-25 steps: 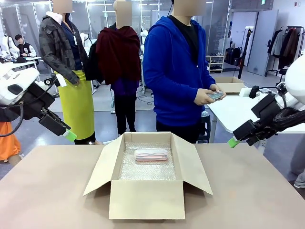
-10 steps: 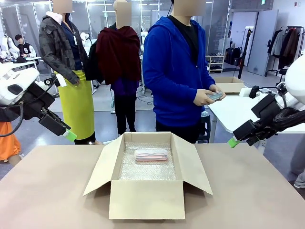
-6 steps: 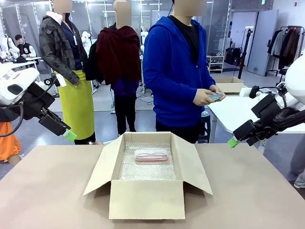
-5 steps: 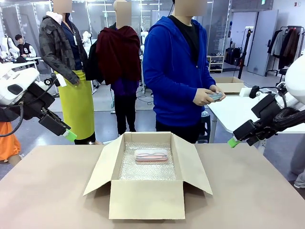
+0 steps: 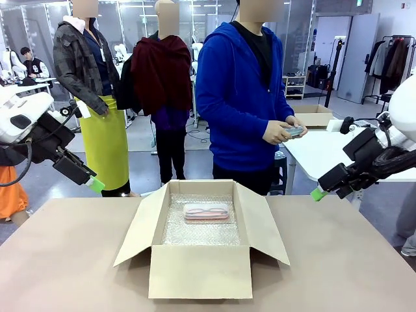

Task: Pack the glasses set securely to prepare it for shipping.
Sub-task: Put the Glasses case from the right side of the table into the Package Box.

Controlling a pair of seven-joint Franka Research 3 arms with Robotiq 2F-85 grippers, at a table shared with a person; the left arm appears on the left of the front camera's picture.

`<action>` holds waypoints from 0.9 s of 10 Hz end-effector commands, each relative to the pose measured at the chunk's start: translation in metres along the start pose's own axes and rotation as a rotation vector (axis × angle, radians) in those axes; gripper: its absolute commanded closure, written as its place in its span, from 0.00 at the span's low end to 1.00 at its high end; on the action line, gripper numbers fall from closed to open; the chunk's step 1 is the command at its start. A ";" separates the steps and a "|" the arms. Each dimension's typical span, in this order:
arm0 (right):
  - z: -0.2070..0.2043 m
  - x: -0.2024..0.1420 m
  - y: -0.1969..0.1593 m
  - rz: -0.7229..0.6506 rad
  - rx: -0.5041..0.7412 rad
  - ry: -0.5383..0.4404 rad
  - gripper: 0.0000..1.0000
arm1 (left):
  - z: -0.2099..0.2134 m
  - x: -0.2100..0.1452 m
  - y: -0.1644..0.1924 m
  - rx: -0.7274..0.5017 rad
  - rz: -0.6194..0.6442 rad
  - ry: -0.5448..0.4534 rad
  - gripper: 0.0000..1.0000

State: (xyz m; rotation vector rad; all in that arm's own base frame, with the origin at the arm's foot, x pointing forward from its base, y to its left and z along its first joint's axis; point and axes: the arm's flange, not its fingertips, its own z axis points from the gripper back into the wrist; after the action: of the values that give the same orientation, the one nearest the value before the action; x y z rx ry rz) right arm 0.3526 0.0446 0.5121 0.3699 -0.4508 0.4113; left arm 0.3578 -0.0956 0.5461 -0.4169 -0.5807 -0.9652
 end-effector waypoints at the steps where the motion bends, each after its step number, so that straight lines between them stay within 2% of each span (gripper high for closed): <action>1: -0.002 0.000 -0.002 0.022 -0.007 -0.007 0.00 | 0.002 -0.001 0.002 -0.016 -0.018 -0.016 0.00; 9: -0.002 0.000 -0.002 0.022 -0.007 -0.007 0.00 | 0.002 -0.001 0.002 -0.016 -0.018 -0.016 0.00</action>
State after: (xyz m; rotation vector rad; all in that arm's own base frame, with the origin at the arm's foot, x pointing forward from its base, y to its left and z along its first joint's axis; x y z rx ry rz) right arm 0.3527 0.0445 0.5121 0.3699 -0.4508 0.4113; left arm 0.3578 -0.0956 0.5461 -0.4168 -0.5807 -0.9653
